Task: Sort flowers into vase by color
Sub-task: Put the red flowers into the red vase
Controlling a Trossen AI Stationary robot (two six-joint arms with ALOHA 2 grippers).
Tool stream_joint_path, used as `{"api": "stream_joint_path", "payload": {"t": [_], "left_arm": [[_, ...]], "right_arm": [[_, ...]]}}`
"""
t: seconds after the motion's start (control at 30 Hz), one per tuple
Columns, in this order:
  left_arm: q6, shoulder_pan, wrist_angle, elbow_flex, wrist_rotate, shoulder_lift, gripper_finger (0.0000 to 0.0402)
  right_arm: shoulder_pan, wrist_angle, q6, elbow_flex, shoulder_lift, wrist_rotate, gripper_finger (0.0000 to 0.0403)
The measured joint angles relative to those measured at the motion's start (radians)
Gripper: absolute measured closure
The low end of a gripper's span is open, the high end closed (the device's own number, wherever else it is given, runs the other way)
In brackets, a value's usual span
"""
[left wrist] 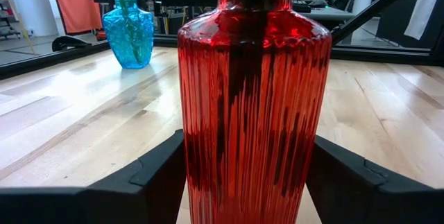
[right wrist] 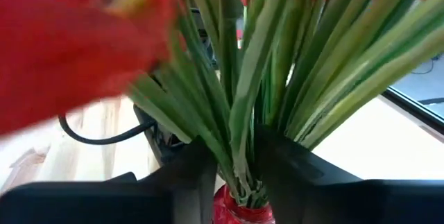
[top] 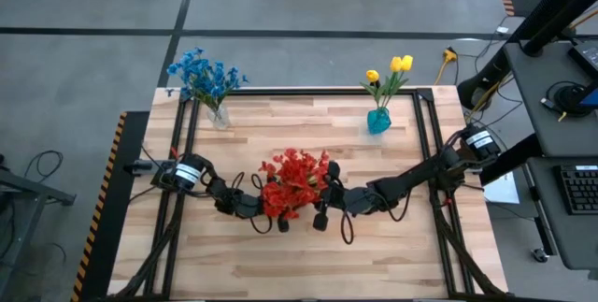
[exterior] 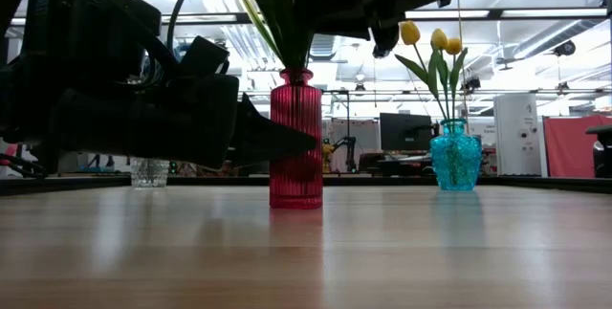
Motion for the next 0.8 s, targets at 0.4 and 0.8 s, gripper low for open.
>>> {"api": "stream_joint_path", "payload": {"t": [0.4,0.8], "left_arm": [[0.004,-0.005,0.0,-0.012,-0.006,-0.014,0.0128],[0.007,-0.005,0.008,-0.033,-0.011,-0.042,0.0127]], "right_arm": [[0.022,-0.026,0.0,0.0,-0.039,0.0,0.0252],[0.036,-0.082,0.02,0.0,-0.064,0.0,0.0252]]}}
